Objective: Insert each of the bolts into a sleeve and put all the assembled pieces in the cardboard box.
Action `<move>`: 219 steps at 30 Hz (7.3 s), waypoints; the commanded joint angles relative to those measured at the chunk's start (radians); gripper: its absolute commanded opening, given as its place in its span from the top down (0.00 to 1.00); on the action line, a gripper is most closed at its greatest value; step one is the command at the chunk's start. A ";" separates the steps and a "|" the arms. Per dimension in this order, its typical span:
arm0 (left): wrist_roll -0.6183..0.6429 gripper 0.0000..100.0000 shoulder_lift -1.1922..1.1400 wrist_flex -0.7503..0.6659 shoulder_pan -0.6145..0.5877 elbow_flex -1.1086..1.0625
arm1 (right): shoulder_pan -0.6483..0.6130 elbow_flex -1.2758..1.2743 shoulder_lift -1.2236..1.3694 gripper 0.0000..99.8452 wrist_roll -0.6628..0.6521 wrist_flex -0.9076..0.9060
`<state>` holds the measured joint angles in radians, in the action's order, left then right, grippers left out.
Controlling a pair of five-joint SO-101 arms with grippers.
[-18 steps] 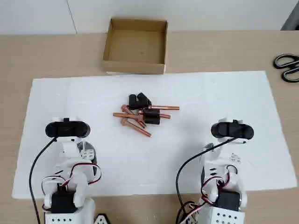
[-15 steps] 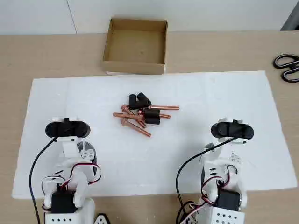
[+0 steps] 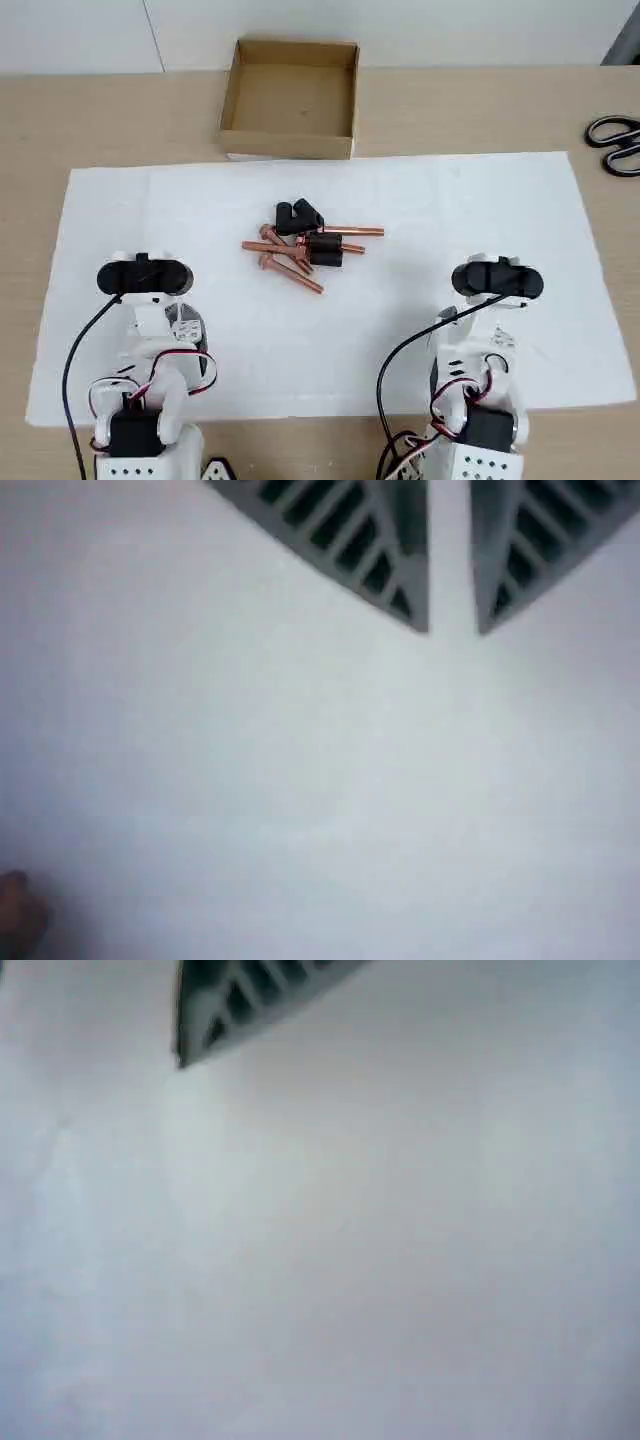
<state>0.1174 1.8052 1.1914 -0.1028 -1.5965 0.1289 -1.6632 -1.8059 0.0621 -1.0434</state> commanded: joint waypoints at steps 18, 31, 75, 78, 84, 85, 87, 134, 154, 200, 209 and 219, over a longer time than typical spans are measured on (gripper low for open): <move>-0.006 0.98 0.015 0.006 0.000 0.005 | 0.004 0.009 -0.010 0.88 -0.006 0.021; -0.003 0.98 0.015 0.002 0.008 0.005 | 0.004 0.009 -0.010 0.88 -0.006 0.021; -0.063 0.98 -1.010 -0.203 -0.206 0.628 | 0.058 0.971 0.627 0.88 -0.427 -0.162; 0.058 0.98 -1.085 -0.278 -0.209 0.628 | -0.001 1.194 0.908 0.88 -0.431 -0.309; 0.247 0.98 -1.131 -0.376 -0.203 0.624 | -0.286 1.665 1.448 0.88 -0.500 -0.651; 0.255 0.98 -1.131 -0.387 -0.203 0.613 | -0.335 1.729 1.521 0.88 -0.502 -0.680; 0.256 0.98 -1.129 -0.430 -0.203 0.573 | -0.412 1.843 1.650 0.88 -0.497 -0.679; 0.255 0.98 -1.129 -0.566 -0.204 0.470 | -0.357 2.269 1.983 0.88 -0.341 -0.697; 0.255 0.98 -1.128 -0.624 -0.203 0.438 | -0.438 1.949 1.751 0.88 -0.617 -0.662; 0.255 0.98 -1.126 -0.660 -0.203 0.421 | -0.625 1.950 2.258 0.88 -0.848 -0.337; 0.255 0.98 -1.126 -0.660 -0.203 0.421 | -0.624 1.950 2.264 0.88 -0.848 -0.323; 0.255 0.98 -1.126 -0.660 -0.203 0.421 | -0.605 1.949 2.265 0.91 -0.842 -0.323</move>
<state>0.3675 0.6728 0.5547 -0.3053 -1.1807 -0.4910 0.2839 0.4649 -0.7772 -1.3748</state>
